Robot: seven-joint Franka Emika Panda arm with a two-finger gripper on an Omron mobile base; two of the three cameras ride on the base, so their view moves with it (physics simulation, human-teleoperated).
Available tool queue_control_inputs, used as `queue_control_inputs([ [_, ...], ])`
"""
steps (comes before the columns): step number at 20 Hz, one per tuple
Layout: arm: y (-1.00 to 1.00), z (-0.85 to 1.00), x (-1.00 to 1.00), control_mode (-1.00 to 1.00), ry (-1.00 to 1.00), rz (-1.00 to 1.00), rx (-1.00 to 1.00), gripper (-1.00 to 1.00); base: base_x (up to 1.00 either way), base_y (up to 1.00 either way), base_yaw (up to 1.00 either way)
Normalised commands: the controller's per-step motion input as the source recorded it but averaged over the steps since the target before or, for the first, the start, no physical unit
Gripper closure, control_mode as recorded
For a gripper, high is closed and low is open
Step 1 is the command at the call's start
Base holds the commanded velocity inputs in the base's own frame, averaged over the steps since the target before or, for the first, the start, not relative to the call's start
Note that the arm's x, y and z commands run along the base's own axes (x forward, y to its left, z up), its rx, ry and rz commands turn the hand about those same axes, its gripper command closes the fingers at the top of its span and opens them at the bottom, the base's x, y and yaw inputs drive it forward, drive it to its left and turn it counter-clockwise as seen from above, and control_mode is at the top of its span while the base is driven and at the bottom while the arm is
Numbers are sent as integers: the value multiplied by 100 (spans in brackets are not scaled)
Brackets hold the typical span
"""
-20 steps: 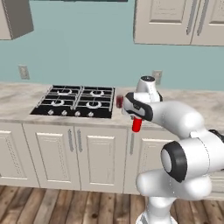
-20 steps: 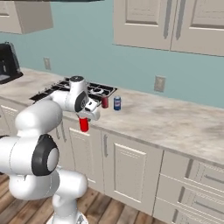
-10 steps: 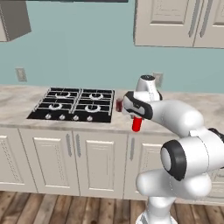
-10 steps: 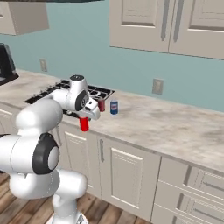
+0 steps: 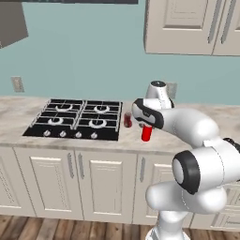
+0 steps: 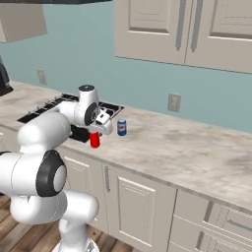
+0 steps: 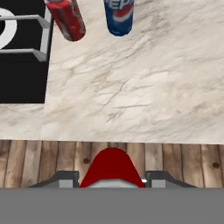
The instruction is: Four empty soda cans are scattered around the kitchen. Gather all the cans and cluster them next to the stove for recycling.
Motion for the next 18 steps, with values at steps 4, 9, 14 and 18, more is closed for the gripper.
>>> queue_control_inputs([
  [4, 0, 0, 0, 100, 0, 0, 0, 100, 47, 9, 0],
  [9, 0, 0, 0, -100, 0, 0, 0, 100, 27, 6, 0],
  [14, 11, -2, 21, -100, -1, -1, 0, 100, 0, 0, 0],
  [18, 42, -14, 32, -100, -4, -8, 0, 100, 0, 0, 0],
])
